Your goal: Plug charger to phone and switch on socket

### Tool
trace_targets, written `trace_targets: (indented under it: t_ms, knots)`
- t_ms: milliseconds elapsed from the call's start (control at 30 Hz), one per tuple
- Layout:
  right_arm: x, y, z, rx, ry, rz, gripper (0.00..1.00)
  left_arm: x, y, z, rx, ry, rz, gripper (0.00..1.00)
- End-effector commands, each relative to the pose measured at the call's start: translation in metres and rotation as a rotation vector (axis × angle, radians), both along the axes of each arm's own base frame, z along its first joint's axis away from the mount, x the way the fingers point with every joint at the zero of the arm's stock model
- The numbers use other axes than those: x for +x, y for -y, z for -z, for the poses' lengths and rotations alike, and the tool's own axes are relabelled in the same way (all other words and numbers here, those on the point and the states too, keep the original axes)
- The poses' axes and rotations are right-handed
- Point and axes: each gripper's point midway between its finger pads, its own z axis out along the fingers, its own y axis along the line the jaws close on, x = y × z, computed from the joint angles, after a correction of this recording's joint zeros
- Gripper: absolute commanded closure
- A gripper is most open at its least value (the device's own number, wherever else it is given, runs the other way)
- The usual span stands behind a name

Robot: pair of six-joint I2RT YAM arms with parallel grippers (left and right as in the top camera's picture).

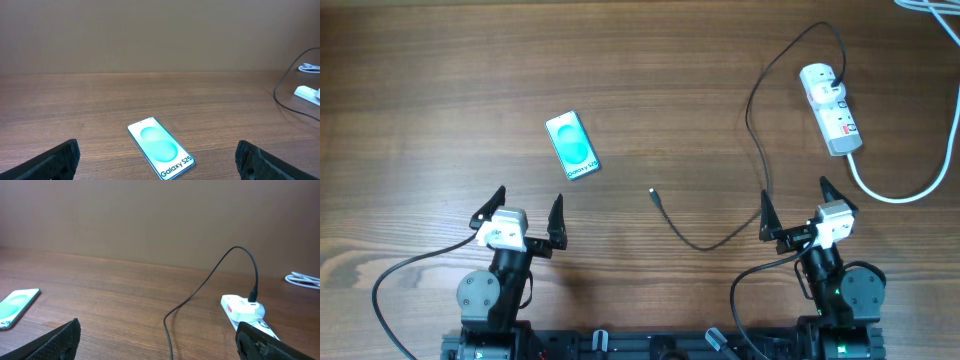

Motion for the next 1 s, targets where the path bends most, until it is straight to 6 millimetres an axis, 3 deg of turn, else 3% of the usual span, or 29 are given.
trace_targets:
  t_ms: [0, 667, 733, 767, 867, 967]
  knots:
    - [0.001, 0.003, 0.001, -0.009, 0.0, 0.015, 0.0, 0.0, -0.001, 0.002, 0.016, -0.001, -0.005, 0.0]
    - [0.001, 0.003, 0.001, -0.009, 0.0, 0.015, 0.01, 0.0, -0.003, -0.001, -0.002, 0.005, -0.016, 0.0]
    - [0.001, 0.003, 0.001, -0.009, 0.001, 0.015, 0.0, -0.003, 0.013, -0.013, -0.068, 0.037, 0.077, 0.0]
    - [0.001, 0.003, 0.001, -0.009, 0.001, 0.015, 0.0, -0.01, 0.028, -0.03, -0.146, 0.052, 0.165, 0.0]
    - [0.001, 0.003, 0.001, -0.009, 0.0, 0.015, 0.0, -0.021, 0.032, -0.071, -0.322, 0.056, 0.199, 0.0]
    - [0.001, 0.003, 0.001, -0.009, 0.0, 0.015, 0.0, -0.04, 0.036, -0.122, -0.332, 0.07, 0.232, 0.0]
